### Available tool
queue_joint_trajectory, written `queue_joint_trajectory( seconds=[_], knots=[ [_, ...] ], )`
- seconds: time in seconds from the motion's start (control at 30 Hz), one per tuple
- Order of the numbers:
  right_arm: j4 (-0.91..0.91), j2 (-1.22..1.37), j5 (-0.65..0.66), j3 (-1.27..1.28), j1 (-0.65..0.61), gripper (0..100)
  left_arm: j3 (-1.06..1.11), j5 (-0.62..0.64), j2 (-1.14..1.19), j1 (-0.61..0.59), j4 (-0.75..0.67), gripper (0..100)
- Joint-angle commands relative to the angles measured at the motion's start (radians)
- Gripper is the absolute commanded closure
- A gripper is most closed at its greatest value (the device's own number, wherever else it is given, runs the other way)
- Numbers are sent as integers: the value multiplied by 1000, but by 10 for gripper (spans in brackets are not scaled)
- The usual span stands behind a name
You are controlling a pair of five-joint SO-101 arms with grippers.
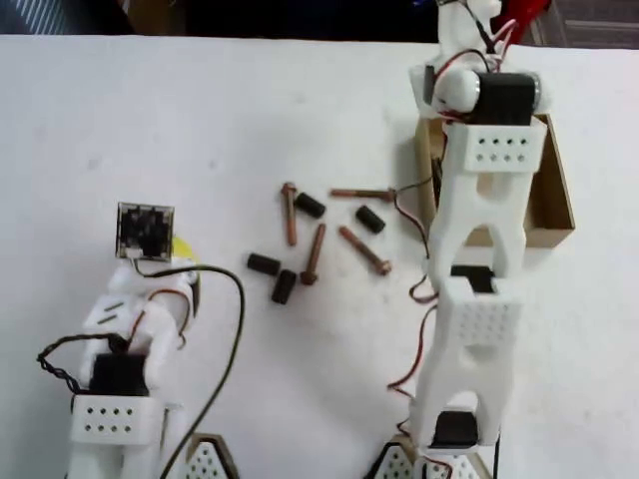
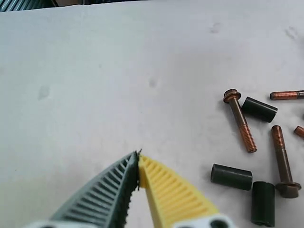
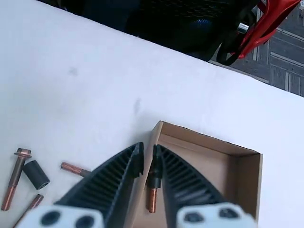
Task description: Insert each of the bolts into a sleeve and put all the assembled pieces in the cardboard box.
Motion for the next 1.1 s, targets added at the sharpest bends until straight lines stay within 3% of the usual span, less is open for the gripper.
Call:
queue_joint_trajectory(
  seconds=[0.0, 0.5, 0.7, 0.8, 0.9, 1.07],
  knots=[
    [47, -211, 6, 135, -12, 971, -9, -14, -12, -2, -25, 977],
    [44, -845, 12, 736, -223, 971, -8, -14, -12, -2, -23, 977],
    [31, -1099, 12, 944, -254, 968, -8, -14, -12, -2, -23, 977],
    [-21, -1194, 17, 1088, -249, 967, -8, -14, -12, -2, -21, 977],
    [-99, -1270, 124, 1280, -254, 967, -8, -14, -12, -2, -21, 977],
    [-343, -1342, 209, 1625, -248, 967, -8, -14, -12, -2, -21, 977]
  ],
)
